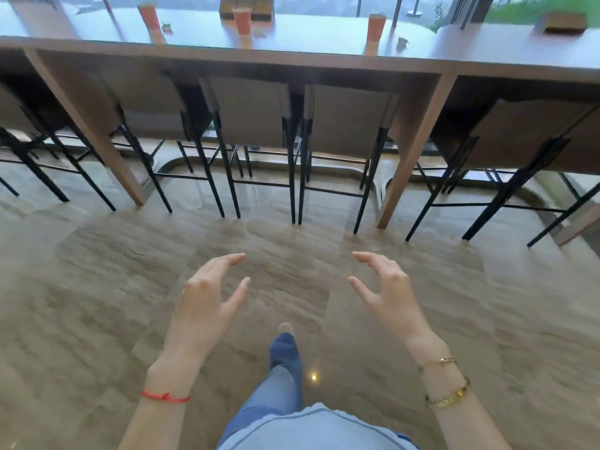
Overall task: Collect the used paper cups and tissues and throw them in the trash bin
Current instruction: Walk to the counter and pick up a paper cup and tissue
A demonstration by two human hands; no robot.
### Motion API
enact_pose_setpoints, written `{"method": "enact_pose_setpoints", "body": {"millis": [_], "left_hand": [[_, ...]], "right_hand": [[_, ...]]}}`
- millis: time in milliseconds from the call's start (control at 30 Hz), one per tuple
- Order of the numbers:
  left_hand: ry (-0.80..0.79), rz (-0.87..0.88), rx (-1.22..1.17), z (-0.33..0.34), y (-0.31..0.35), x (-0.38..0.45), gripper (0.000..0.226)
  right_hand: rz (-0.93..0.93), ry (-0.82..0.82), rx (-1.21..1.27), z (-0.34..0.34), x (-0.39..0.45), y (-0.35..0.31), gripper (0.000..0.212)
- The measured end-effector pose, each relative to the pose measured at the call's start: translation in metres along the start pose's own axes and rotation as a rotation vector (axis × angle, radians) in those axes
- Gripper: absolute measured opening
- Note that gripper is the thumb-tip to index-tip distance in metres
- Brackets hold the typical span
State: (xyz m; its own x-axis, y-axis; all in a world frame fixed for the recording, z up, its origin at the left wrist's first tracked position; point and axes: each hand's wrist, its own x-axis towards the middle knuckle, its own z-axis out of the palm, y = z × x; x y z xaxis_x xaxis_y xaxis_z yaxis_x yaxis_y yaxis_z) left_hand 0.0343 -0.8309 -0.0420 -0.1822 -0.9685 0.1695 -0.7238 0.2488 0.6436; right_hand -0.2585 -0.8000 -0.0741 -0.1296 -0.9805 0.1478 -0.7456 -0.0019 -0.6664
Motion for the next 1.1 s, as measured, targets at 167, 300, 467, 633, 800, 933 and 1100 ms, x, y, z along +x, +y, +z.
{"method": "enact_pose_setpoints", "body": {"millis": [167,300,467,633,800,933,1100], "left_hand": [[-0.002,0.052,0.027,0.006,-0.02,0.149,0.038],[-0.006,0.103,0.033,0.012,-0.022,0.259,0.039],[-0.022,0.173,0.04,0.031,-0.01,0.373,0.04],[-0.042,0.232,0.007,0.066,0.007,0.481,0.04],[-0.034,0.276,0.001,0.113,0.038,0.592,0.042],[-0.018,0.265,-0.029,0.154,0.074,0.682,0.049],[0.0,0.271,-0.086,0.204,0.124,0.797,0.064]], "right_hand": [[0.038,0.055,0.006,0.008,0.133,0.008,0.042],[0.073,0.138,0.0,0.004,0.226,0.016,0.041],[0.129,0.176,0.011,-0.008,0.313,0.035,0.044],[0.151,0.222,-0.005,-0.025,0.403,0.07,0.042],[0.12,0.265,-0.023,-0.053,0.507,0.119,0.042],[0.094,0.279,-0.023,-0.09,0.598,0.162,0.041],[0.078,0.314,-0.034,-0.145,0.715,0.213,0.039]]}}
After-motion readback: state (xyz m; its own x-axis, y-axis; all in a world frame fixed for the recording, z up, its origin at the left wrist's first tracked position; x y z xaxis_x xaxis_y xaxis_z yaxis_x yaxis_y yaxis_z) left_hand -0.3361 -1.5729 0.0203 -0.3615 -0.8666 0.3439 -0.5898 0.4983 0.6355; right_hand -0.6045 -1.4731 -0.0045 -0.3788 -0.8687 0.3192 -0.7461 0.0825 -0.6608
